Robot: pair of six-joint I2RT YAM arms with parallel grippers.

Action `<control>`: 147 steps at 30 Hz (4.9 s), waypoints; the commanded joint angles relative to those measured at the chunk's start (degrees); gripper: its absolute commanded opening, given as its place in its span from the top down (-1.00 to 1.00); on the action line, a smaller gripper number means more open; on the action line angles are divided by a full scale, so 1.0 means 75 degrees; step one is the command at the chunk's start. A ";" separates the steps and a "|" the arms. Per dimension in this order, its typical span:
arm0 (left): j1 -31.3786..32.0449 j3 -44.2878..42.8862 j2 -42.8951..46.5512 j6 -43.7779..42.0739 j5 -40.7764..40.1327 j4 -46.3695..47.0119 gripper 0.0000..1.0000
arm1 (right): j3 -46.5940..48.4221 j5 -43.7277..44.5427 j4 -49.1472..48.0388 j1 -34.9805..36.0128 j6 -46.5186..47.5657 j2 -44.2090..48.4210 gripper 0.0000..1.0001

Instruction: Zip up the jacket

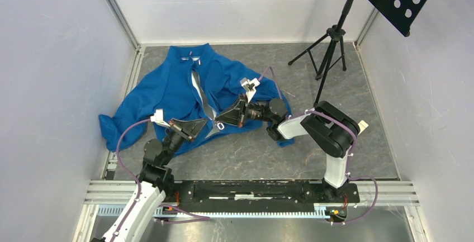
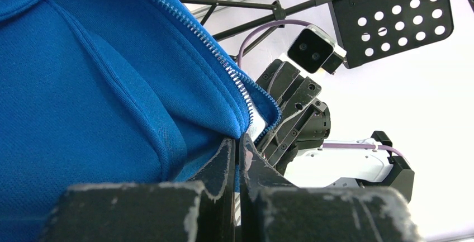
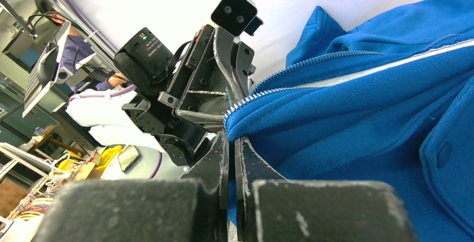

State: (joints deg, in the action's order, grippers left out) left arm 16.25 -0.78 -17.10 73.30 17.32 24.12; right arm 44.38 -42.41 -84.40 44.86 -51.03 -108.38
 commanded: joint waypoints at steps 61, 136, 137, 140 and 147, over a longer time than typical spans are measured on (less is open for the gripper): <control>-0.0022 -0.1042 0.0440 -0.0830 0.0339 -0.2407 0.95 | 0.0745 0.1928 -0.3683 0.0629 -0.0685 -0.0563 0.99; -0.0022 -0.1436 -0.0683 -0.0836 0.1542 -0.5698 0.96 | -0.1173 0.2970 0.8208 0.0490 0.6189 0.3954 -0.74; -0.0022 -0.1472 -0.0755 -0.0849 0.1566 -0.5711 0.95 | -0.1326 0.3194 0.8220 0.0616 0.6665 0.4225 -0.81; -0.0027 -0.1586 -0.0832 -0.0887 0.1568 -0.5813 0.95 | -0.1715 0.3669 0.7708 0.1025 0.8194 0.4752 -0.96; -0.0022 -0.1507 -0.0780 -0.0738 0.1541 -0.5974 0.95 | -0.2904 0.3406 0.4729 0.2228 1.1921 0.4720 -0.96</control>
State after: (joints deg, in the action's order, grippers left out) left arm 15.88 -10.90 -23.22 65.14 26.11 -19.62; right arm 26.48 -17.08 -34.79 57.06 15.68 -72.05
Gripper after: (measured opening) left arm 0.047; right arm 0.979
